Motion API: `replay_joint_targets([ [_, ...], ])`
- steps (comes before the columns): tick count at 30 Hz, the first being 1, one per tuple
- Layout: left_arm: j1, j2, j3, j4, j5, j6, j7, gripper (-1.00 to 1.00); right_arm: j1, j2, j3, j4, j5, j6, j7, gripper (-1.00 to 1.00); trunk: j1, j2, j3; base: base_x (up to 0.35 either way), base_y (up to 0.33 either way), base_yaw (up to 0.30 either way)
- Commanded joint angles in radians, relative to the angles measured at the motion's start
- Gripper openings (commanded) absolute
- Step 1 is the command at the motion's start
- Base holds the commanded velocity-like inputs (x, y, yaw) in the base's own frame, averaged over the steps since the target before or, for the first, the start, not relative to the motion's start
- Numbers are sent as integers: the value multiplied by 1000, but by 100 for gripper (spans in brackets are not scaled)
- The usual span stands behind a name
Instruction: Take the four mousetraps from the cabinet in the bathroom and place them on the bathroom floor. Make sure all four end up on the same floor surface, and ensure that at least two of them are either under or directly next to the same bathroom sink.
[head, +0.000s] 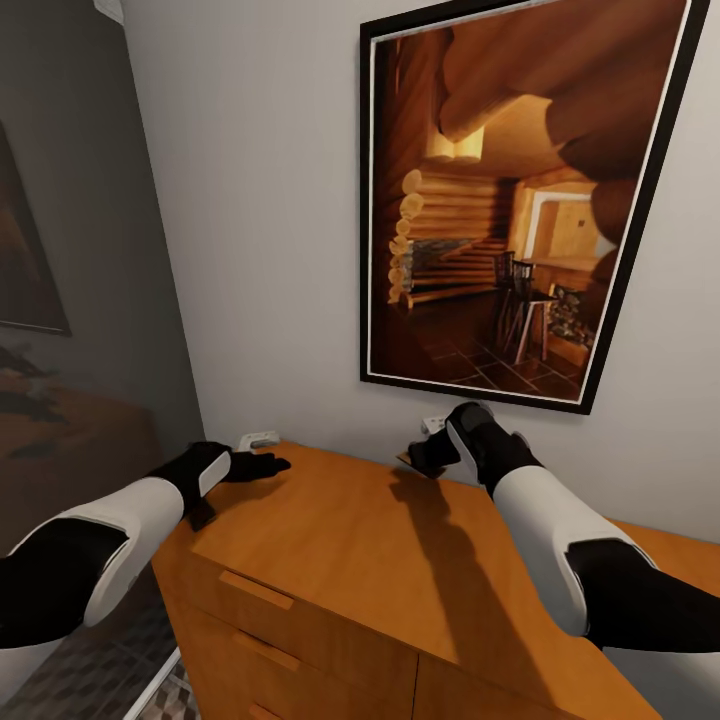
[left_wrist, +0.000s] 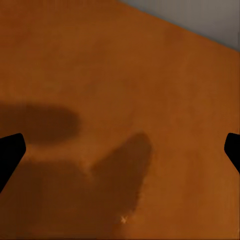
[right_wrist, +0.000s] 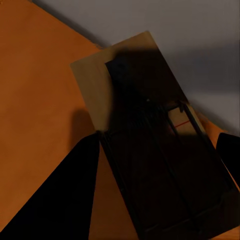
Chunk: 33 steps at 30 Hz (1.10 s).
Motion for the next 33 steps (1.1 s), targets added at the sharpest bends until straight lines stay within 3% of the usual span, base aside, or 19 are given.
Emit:
replay_joint_targets([
  [1, 0, 7, -12, -7, 14, 11, 4, 100, -1, 2, 3, 5, 12, -3, 8, -100, 0, -1, -1, 0, 0, 0],
  [6, 1, 24, -17, 10, 24, 4, -13, 100, -1, -5, 3, 4, 14, -31, 11, -100, 0, -1, -1, 0, 0, 0],
  [14, 1, 28, -19, 37, 30, 13, -56, 100, -1, -7, 4, 11, 16, -76, 16, -100, 0, -1, -1, 0, 0, 0],
  [22, 1, 28, -20, 35, 30, 15, -57, 100, -1, -8, 4, 12, 11, -108, 14, -100, 0, -1, -1, 0, 0, 9],
  [33, 1, 28, -23, 18, 29, 17, -53, 100, -1, -8, 4, 13, 8, -109, 15, -100, 0, -1, -1, 0, 0, 227],
])
